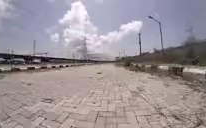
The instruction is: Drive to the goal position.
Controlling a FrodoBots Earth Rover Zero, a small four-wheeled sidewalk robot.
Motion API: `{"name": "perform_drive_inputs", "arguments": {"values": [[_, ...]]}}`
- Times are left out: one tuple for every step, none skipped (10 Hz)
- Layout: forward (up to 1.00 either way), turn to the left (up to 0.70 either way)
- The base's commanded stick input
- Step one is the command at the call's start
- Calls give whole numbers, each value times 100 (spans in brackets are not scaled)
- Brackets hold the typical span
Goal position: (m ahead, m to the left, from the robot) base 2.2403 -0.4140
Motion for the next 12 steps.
{"name": "perform_drive_inputs", "arguments": {"values": [[70,0],[70,0],[70,0],[70,0],[70,0],[70,0],[70,0],[70,0],[70,0],[70,0],[70,0],[70,0]]}}
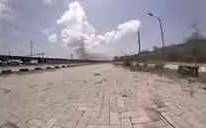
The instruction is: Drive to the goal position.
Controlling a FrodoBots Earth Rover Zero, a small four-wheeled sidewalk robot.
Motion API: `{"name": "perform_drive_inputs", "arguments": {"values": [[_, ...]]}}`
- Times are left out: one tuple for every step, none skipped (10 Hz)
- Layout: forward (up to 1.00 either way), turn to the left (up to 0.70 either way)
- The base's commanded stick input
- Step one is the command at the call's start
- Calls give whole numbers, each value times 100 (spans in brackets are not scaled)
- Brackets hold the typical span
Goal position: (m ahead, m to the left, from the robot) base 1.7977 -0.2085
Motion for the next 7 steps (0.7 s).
{"name": "perform_drive_inputs", "arguments": {"values": [[70,0],[70,0],[70,0],[70,0],[70,0],[70,0],[70,0]]}}
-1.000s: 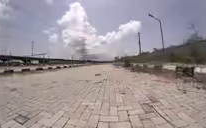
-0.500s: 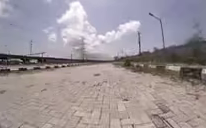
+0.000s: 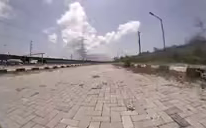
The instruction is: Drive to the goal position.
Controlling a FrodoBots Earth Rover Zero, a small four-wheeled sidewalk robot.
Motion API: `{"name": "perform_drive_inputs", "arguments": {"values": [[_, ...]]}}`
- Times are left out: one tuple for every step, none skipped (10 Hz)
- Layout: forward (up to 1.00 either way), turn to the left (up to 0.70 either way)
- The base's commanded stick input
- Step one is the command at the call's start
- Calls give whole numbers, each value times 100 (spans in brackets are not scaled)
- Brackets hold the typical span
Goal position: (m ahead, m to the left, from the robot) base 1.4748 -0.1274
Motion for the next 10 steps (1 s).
{"name": "perform_drive_inputs", "arguments": {"values": [[70,0],[70,0],[70,0],[70,0],[70,0],[70,0],[70,0],[70,0],[70,0],[70,0]]}}
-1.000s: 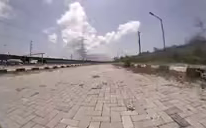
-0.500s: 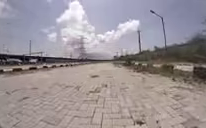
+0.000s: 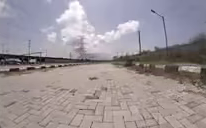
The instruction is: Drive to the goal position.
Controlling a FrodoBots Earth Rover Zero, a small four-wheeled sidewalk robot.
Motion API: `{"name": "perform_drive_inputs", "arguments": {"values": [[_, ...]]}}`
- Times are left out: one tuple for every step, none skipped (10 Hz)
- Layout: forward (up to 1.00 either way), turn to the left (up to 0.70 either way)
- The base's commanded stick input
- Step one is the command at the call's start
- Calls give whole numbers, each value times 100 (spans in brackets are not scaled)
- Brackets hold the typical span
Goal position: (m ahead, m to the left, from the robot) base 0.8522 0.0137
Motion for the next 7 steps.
{"name": "perform_drive_inputs", "arguments": {"values": [[70,0],[70,0],[70,0],[70,0],[70,0],[70,0],[70,0]]}}
